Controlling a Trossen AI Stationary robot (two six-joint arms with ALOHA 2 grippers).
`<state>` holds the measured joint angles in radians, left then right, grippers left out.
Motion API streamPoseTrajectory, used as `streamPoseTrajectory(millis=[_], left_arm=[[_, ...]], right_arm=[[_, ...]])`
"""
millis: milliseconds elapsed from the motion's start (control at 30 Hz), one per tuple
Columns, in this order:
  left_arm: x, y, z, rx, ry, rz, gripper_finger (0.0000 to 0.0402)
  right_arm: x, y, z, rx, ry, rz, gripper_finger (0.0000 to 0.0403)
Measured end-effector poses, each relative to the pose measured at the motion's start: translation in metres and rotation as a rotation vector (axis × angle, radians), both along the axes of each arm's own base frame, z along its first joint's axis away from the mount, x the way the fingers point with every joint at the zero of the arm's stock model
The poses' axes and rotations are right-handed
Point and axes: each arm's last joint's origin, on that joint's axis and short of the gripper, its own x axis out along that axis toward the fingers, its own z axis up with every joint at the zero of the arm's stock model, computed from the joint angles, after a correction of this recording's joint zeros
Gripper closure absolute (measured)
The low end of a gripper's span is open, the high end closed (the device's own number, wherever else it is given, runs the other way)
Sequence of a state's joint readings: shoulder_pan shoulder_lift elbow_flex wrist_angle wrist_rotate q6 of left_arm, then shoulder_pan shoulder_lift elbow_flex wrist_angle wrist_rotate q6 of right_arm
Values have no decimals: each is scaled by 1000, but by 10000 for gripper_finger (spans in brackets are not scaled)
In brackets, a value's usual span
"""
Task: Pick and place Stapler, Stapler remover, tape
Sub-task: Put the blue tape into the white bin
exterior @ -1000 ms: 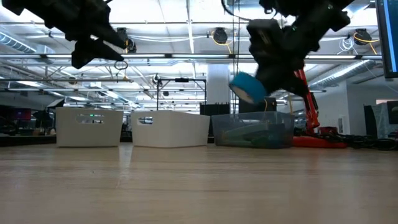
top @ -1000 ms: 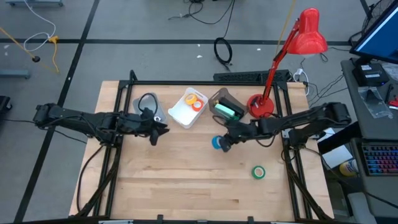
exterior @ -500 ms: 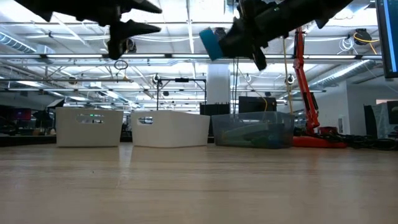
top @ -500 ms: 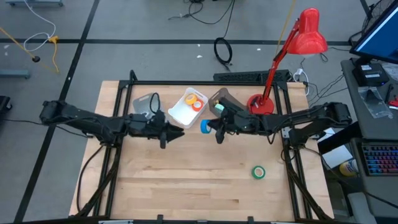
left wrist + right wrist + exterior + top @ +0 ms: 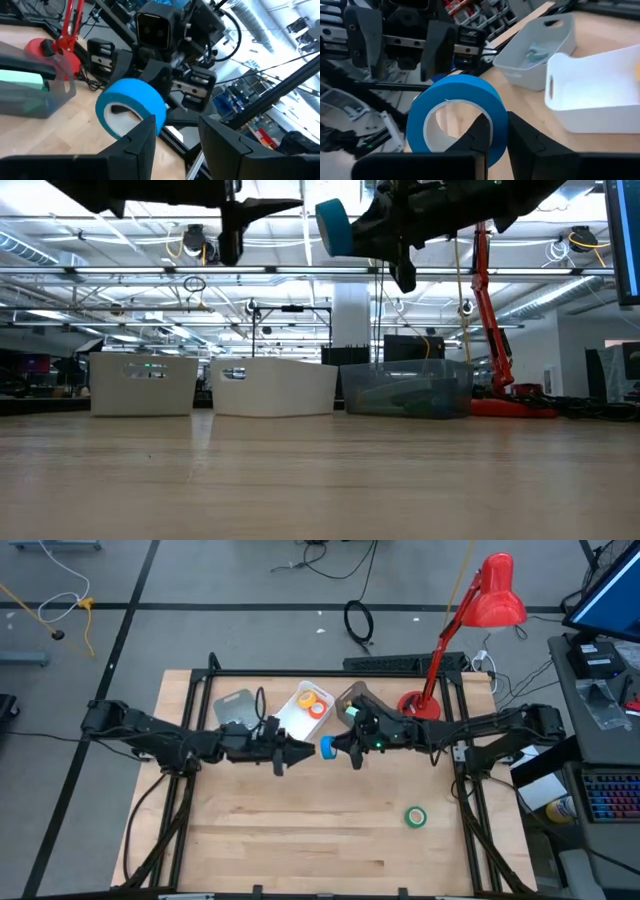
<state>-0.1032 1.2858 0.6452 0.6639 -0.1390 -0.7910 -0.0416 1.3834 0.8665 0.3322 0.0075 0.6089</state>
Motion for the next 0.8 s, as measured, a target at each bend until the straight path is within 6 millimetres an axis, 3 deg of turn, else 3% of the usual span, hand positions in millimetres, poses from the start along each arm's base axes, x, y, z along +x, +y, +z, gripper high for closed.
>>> streamPoseTrajectory(millis=[233,800], left_arm=[[14,-1,2,-5,14,-1,250],[14,0,-1,-105,31,23,250]], right_arm=[[1,-1,3,-15,-28,8,371],[1,-1,6,7,-62,5,371]])
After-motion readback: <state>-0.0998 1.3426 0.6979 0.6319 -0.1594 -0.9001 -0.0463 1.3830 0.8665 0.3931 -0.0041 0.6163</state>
